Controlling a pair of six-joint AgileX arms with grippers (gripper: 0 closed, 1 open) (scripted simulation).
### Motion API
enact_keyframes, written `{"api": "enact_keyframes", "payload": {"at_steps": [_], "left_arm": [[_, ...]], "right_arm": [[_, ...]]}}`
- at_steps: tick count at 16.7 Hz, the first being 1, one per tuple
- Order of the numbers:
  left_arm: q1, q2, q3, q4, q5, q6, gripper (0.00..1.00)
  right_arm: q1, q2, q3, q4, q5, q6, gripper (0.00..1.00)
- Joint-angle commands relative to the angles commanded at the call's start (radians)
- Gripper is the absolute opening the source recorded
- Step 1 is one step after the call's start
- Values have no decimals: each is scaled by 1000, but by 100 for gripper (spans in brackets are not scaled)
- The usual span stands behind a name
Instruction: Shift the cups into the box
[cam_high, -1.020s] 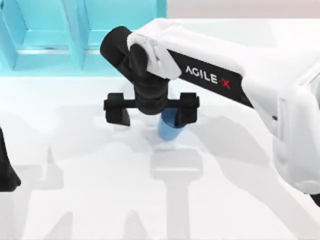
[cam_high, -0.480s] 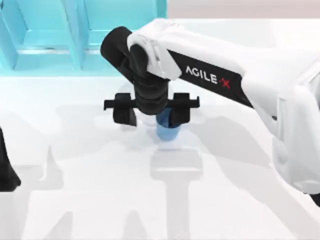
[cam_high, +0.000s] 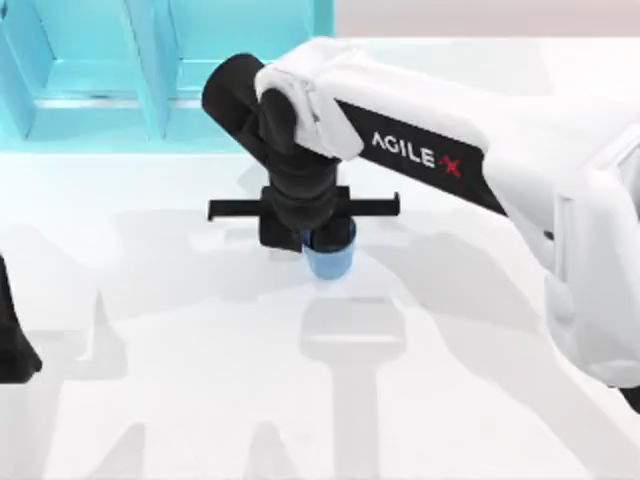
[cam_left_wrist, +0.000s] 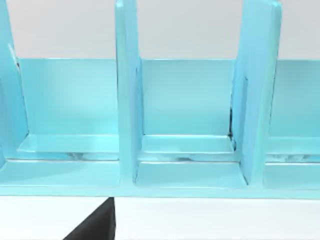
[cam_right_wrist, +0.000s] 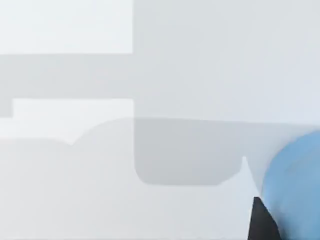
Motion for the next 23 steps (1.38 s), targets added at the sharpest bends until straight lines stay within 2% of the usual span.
{"api": "enact_keyframes", "payload": {"at_steps": [10, 18, 23], "left_arm": [[0, 0, 0, 0, 0, 0, 100], [0, 0, 0, 0, 0, 0, 100], [0, 0, 0, 0, 0, 0, 100]], "right_arm": [[-4, -20, -12, -4, 0, -10, 0], [-142, -324, -197, -100, -26, -148, 0], [-160, -357, -222, -114, -29, -166, 0]]}}
